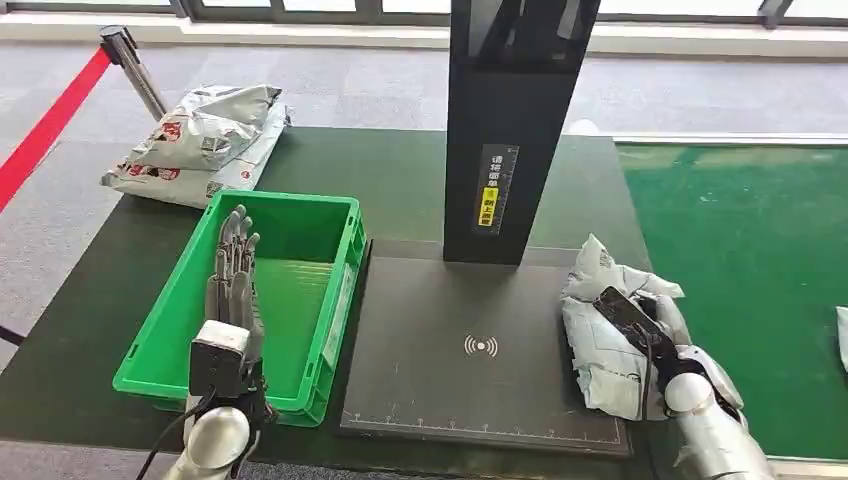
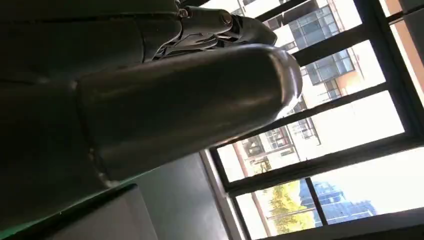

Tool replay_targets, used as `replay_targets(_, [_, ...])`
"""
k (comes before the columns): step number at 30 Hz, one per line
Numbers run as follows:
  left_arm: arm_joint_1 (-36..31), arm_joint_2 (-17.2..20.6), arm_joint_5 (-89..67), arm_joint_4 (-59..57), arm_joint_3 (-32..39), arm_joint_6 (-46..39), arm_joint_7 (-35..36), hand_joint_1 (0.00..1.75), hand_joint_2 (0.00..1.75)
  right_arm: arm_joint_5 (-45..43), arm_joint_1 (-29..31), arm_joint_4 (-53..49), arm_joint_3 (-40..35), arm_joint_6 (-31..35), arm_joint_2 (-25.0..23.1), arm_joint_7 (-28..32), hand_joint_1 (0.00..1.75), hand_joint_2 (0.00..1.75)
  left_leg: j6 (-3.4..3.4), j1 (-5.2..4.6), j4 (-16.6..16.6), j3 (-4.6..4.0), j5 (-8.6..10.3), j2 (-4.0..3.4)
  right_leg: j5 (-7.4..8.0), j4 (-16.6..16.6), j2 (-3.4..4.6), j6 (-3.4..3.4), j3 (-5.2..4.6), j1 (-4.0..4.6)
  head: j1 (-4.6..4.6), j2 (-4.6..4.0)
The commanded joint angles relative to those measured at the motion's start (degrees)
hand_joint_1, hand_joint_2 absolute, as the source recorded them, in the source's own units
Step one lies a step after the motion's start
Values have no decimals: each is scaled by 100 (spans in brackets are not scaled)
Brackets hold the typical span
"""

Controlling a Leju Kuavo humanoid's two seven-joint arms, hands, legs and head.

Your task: Moved the parcel from conveyor to table for the left to box.

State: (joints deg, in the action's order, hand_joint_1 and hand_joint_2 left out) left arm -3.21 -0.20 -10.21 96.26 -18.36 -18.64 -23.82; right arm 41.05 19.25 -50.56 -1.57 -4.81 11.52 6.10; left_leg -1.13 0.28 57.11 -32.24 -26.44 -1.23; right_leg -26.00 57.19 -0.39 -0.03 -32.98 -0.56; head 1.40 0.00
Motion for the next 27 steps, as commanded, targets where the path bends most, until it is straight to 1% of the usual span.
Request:
replay_targets(1, [-35, 135, -16, -156, -139, -40, 42, 0, 0, -236, -139, -191, -614, -202, -60, 207, 175, 175, 1, 4, -13, 6, 6, 12, 6, -17, 1, -1, 9, 4, 0, 0])
replay_targets(5, [34, 114, -56, -26, -102, -57, 89, 0, 0, -306, -248, -709, -797, -299, -25, 177, 175, 175, 1, 3, -9, 0, 2, 5, 4, -11, 9, -2, 1, 3, 0, 0])
replay_targets(7, [102, 97, -97, 56, -60, -71, 119, 0, 0, -343, -329, -1041, -865, -249, -11, 191, 175, 175, 0, 4, -9, 0, 2, 1, 5, -10, 13, -3, -1, 3, 0, 0])
replay_targets(8, [210, 81, -121, 124, -14, -97, 123, 0, 0, -202, -447, -1363, -901, 143, 5, 255, 175, 175, 0, 1, -5, -2, 1, 2, 2, -5, 8, -2, -3, 0, 0, 0])
replay_targets(9, [407, 57, -173, 232, 48, -141, 79, 0, 0, -416, -884, -2316, -655, 845, -182, 592, 175, 175, 0, 4, -8, -1, 2, 4, 4, -10, 9, -3, 0, 3, 0, 0])
replay_targets(10, [472, 61, -191, 267, 61, -146, 40, 0, 0, -406, -1088, -2818, -693, 728, -155, 304, 175, 175, -1, 0, -7, 0, -1, 0, -1, -4, 10, -3, -4, -1, 0, 0])
replay_targets(11, [497, 62, -195, 274, 65, -148, 22, 0, 0, -411, -1170, -3032, -712, 675, -143, 179, 175, 175, -1, 1, -11, 1, -2, 2, -2, -7, 11, -4, -2, 0, 0, 0])
replay_targets(13, [507, 63, -196, 275, 65, -148, 14, 0, 0, -414, -1207, -3122, -721, 654, -136, 128, 175, 175, 0, -2, -4, -9, -2, 6, -4, 3, 2, -3, -9, -3, -2, 0])
replay_targets(17, [471, 47, -198, 241, 68, -149, 7, 0, 0, -411, -1169, -2987, -724, 663, -110, 147, 175, 175, 3, 1, -4, -17, 0, 31, -8, -2, -16, -6, -9, 1, 0, 0])
replay_targets(18, [369, 26, -130, 96, 10, -103, -81, 0, 0, -1820, -1298, -3287, -351, 613, -599, 1423, 175, 175, 2, -2, -6, -19, 0, 32, -11, -1, -19, -1, -11, 5, 2, 0])
replay_targets(19, [311, 24, -110, 6, -32, -118, -125, 0, 0, -2101, -1329, -3452, -443, 573, -664, 1433, 175, 175, 1, 2, -9, -18, 1, 35, -8, -6, -19, -2, -8, 8, 0, 0])
replay_targets(21, [199, 35, -60, -137, -89, -148, -170, 0, 0, -2288, -1261, -3565, -629, 609, -685, 1356, 175, 175, 2, 2, -8, -24, 3, 42, -6, -5, -21, -2, -10, 7, 0, 0])
replay_targets(24, [184, 52, -45, -139, -99, -176, -177, 0, 0, -2338, -1206, -3525, -700, 664, -635, 1299, 175, 175, 1, -1, -8, -22, 3, 35, -6, -5, -17, -3, -11, 3, 0, 0])
replay_targets(27, [196, 57, -41, -121, -99, -184, -179, 0, 0, -2360, -1205, -3500, -697, 677, -612, 1306, 175, 175, 6, 0, -7, -22, 7, 52, -7, -8, -35, -1, -5, 3, 0, 0])
